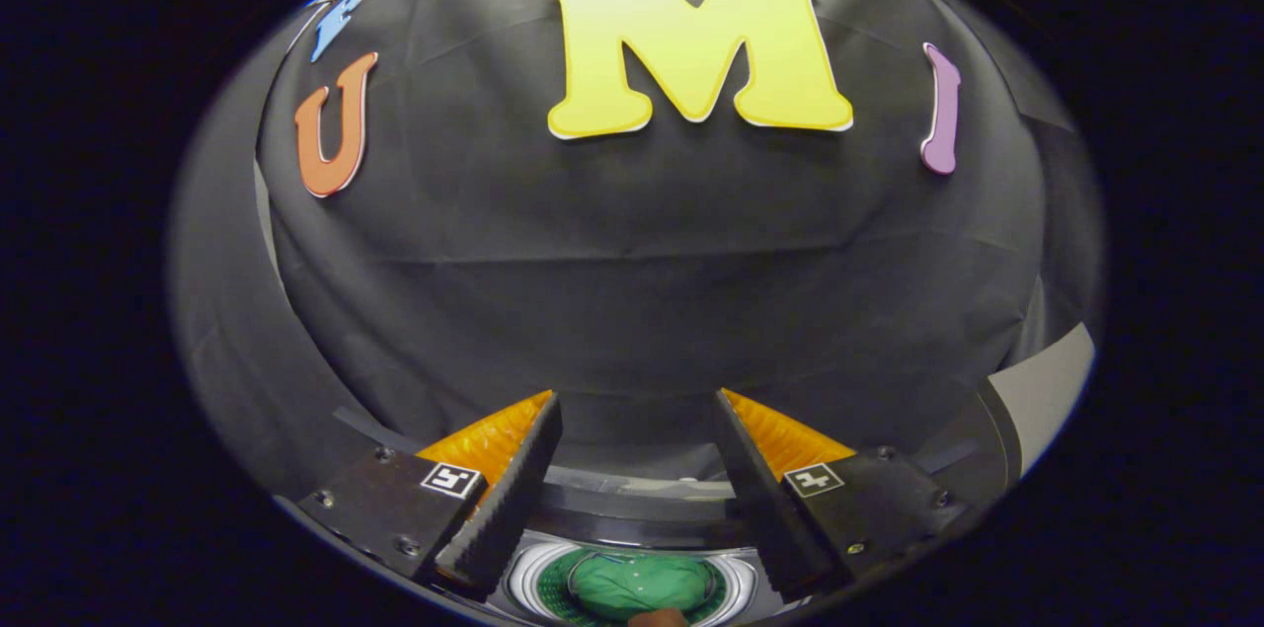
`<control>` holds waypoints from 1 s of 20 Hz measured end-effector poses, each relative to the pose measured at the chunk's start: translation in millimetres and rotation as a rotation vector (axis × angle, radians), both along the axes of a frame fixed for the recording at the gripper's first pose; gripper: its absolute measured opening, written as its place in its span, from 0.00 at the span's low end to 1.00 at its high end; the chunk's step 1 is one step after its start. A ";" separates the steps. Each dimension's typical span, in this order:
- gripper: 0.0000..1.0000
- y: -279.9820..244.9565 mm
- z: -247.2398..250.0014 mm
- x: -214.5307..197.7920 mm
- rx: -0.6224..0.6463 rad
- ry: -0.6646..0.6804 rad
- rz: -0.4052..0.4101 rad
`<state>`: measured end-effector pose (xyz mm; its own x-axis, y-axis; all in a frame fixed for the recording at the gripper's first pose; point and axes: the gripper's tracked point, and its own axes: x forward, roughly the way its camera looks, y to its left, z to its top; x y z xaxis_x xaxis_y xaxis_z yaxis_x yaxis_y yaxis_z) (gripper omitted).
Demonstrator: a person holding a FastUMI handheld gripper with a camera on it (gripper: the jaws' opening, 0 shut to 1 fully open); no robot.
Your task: Put the clothes into the washing machine and then close the washing machine lid.
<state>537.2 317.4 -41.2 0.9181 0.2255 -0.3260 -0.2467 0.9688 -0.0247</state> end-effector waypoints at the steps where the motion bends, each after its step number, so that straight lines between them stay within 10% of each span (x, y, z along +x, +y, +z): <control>1: 0.97 -0.2 0.0 -4.2 0.000 -0.008 0.003; 11: 0.97 -5.8 -22.4 -63.4 0.010 -0.096 0.039; 20: 0.96 -34.2 -81.6 -196.3 -0.077 -0.078 0.123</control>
<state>341.0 283.1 -122.7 0.9085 0.3148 -0.2750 -0.3576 0.9260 -0.1214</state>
